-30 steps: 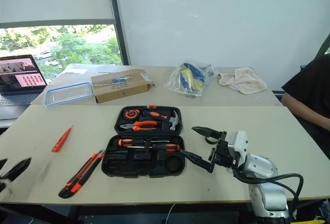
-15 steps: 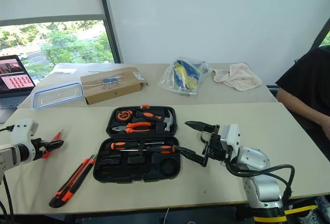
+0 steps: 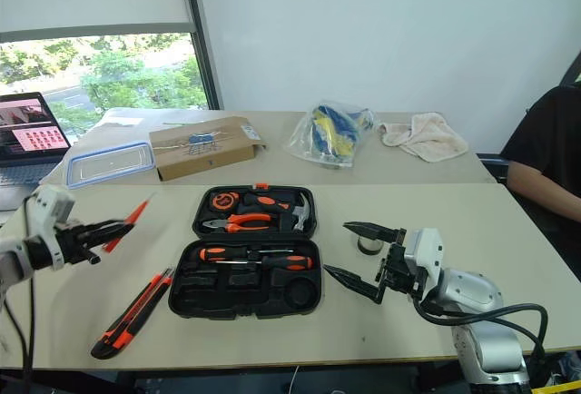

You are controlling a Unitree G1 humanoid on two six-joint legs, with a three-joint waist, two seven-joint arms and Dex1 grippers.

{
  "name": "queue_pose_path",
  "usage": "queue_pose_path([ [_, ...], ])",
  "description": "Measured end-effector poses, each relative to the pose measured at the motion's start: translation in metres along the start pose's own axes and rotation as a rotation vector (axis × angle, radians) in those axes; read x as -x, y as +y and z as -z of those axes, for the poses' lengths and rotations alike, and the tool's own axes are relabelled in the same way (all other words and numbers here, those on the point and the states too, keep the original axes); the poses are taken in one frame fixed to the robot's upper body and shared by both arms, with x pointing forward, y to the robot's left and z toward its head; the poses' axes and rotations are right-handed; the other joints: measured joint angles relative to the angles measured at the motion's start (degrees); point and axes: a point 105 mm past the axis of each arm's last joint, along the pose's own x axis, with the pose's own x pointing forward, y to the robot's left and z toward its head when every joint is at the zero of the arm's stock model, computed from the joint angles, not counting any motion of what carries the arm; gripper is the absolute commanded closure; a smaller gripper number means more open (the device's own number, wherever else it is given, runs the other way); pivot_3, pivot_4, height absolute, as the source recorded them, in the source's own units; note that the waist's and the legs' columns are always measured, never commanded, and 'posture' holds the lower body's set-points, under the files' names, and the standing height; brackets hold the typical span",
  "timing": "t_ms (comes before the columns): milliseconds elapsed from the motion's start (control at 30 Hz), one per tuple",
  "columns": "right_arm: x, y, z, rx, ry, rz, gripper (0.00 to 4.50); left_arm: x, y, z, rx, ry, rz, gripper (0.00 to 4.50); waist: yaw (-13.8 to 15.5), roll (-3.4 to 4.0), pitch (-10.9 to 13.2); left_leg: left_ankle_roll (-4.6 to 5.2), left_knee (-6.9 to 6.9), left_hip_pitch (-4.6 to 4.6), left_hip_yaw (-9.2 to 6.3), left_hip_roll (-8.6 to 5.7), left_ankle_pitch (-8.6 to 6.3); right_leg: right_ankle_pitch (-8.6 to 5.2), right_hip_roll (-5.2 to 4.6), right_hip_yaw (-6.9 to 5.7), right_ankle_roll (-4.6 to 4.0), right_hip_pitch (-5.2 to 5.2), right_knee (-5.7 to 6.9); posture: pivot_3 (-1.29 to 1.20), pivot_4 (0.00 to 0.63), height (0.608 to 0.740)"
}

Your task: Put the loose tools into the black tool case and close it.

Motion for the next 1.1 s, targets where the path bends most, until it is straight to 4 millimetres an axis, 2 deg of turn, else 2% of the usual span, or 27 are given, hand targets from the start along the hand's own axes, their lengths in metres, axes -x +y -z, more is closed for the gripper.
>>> queue_pose_path([
  [33, 0.003, 0.002, 0.0, -0.001, 0.009, 0.001, 0.0, -0.014, -0.019, -0.01, -0.064, 0.029, 0.123, 3.98, 0.1, 0.03, 0.0, 0.0, 0.0, 0.02, -0.01, -0.01, 0.0, 0.0, 0.01, 0.02, 0.0, 0.03, 0.01, 0.0, 0.15, 0.74],
  [100, 0.006, 0.004, 0.002, -0.004, 0.025, -0.003, 0.0, -0.031, -0.043, -0.015, -0.136, 0.071, 0.268, 3.98, 0.2, 0.03, 0.0, 0.0, 0.0, 0.08, -0.01, -0.02, 0.0, -0.01, 0.04, 0.09, 0.01, 0.1, -0.01, 0.0, 0.15, 0.74],
  [133, 0.008, 0.004, 0.003, -0.006, 0.034, 0.0, 0.0, -0.042, -0.056, -0.01, -0.18, 0.132, 0.348, 3.98, 0.2, 0.03, 0.0, 0.0, 0.0, 0.12, 0.0, -0.02, 0.0, -0.01, 0.06, 0.15, 0.01, 0.12, -0.03, 0.0, 0.15, 0.74],
  [233, 0.011, 0.007, 0.006, -0.017, 0.049, 0.002, 0.0, -0.061, -0.07, 0.007, -0.242, 0.247, 0.433, 3.98, -0.1, 0.02, 0.0, 0.01, 0.0, 0.07, 0.01, -0.01, 0.01, -0.04, 0.11, 0.35, 0.0, 0.17, -0.11, 0.0, 0.15, 0.74],
  [333, 0.012, 0.009, 0.005, -0.015, 0.05, 0.0, 0.0, -0.074, -0.071, 0.023, -0.32, 0.33, 0.46, 3.98, -0.2, 0.01, 0.0, 0.02, 0.01, 0.07, -0.04, 0.0, 0.02, -0.04, 0.13, 0.46, 0.01, 0.17, -0.04, 0.0, 0.15, 0.74],
  [433, 0.011, 0.012, 0.002, -0.004, 0.046, -0.004, 0.0, -0.081, -0.061, 0.036, -0.377, 0.392, 0.436, 3.98, 0.0, 0.0, 0.0, 0.05, 0.05, 0.11, -0.17, -0.01, 0.01, -0.04, 0.12, 0.46, 0.01, 0.16, -0.05, 0.0, 0.15, 0.74],
  [533, 0.012, 0.014, 0.003, -0.008, 0.049, -0.001, 0.0, -0.082, -0.057, 0.041, -0.386, 0.407, 0.429, 3.98, 0.2, 0.0, 0.0, 0.2, 0.3, 0.04, -0.19, 0.02, -0.07, -0.04, 0.13, 0.37, 0.01, 0.04, -0.03, 0.0, 0.15, 0.74],
  [867, 0.012, 0.013, 0.001, 0.004, 0.044, 0.03, 0.0, -0.099, -0.07, 0.04, -0.45, 0.369, 0.484, 3.98, 0.6, 0.0, 0.0, 0.49, 0.44, 0.02, -0.4, -0.04, -0.24, -0.08, 0.05, 0.39, 0.15, 0.14, -0.08, 0.0, 0.15, 0.74],
  [1100, 0.011, 0.013, 0.001, 0.002, 0.043, 0.032, 0.0, -0.099, -0.07, 0.044, -0.473, 0.404, 0.485, 3.98, 0.5, 0.0, 0.0, 0.5, 0.43, 0.06, -0.45, -0.04, -0.25, -0.08, 0.08, 0.44, 0.15, 0.14, -0.07, 0.0, 0.15, 0.74],
])
